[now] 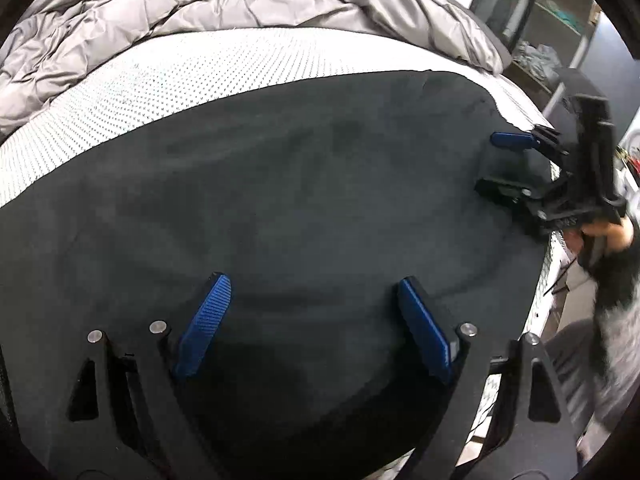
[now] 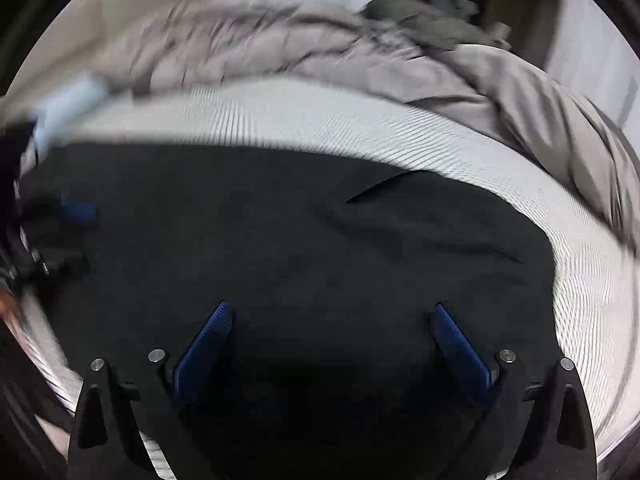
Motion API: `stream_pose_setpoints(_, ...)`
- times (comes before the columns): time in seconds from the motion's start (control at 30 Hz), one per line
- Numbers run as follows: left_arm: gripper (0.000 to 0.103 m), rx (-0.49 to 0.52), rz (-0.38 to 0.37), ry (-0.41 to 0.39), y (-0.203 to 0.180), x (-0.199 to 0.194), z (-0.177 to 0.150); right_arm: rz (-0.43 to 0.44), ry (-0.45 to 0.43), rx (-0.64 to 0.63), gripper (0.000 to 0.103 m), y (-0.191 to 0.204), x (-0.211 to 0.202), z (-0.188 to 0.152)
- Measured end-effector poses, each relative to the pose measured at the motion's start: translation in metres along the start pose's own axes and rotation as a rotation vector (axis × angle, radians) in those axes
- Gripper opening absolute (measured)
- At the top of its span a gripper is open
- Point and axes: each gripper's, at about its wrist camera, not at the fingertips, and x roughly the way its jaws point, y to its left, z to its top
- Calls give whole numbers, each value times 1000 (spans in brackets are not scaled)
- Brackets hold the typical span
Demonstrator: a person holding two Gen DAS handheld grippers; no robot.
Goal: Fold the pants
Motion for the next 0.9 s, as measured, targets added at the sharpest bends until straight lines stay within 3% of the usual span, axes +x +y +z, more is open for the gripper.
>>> stream_pose_setpoints(0.03, 84, -9, 6, 2, 4, -2, -3, -16, 5, -6, 97, 5, -1, -7)
stream_pose_setpoints(0.13, 84, -38, 34, 2, 19, -8, -12, -146, -1, 45, 96, -35, -7, -11)
stream_pose_setpoints(0.2, 84, -58, 42, -8, 29, -13, -17, -343, 22, 128, 96, -68, -10, -21)
stream_pose_setpoints(0.3, 84, -69, 77, -22, 32, -25, -18, -285, -14, 250, 96, -95, -21, -26)
stream_pose_setpoints(0.4, 84, -79, 68, -74, 33, -41, -9, -300, -73, 210, 96, -86, -39, -13)
stream_pose_setpoints(0.47, 84, -80, 59, -104, 32, -45, 6, -247, -119, 198, 97, -73, -50, -4)
stream_pose_setpoints(0.53, 84, -62, 62, -97, 28, -37, 21, -159, -141, 189, 97, -55, -52, 7)
stream_pose_setpoints(0.63, 84, -14, 79, -24, 33, -9, 31, -52, -79, 97, 96, -32, -13, 31)
stream_pose_setpoints(0.7, 84, -28, 118, 44, 46, 6, 26, -101, -5, 55, 96, -27, 11, 26)
stream_pose_setpoints(0.8, 84, -48, 98, 21, 70, -5, 14, -302, 53, 65, 96, -55, 23, 13)
stream_pose_setpoints(0.9, 84, -81, 136, 15, 84, -14, 9, -313, 54, 232, 96, -96, 17, 2)
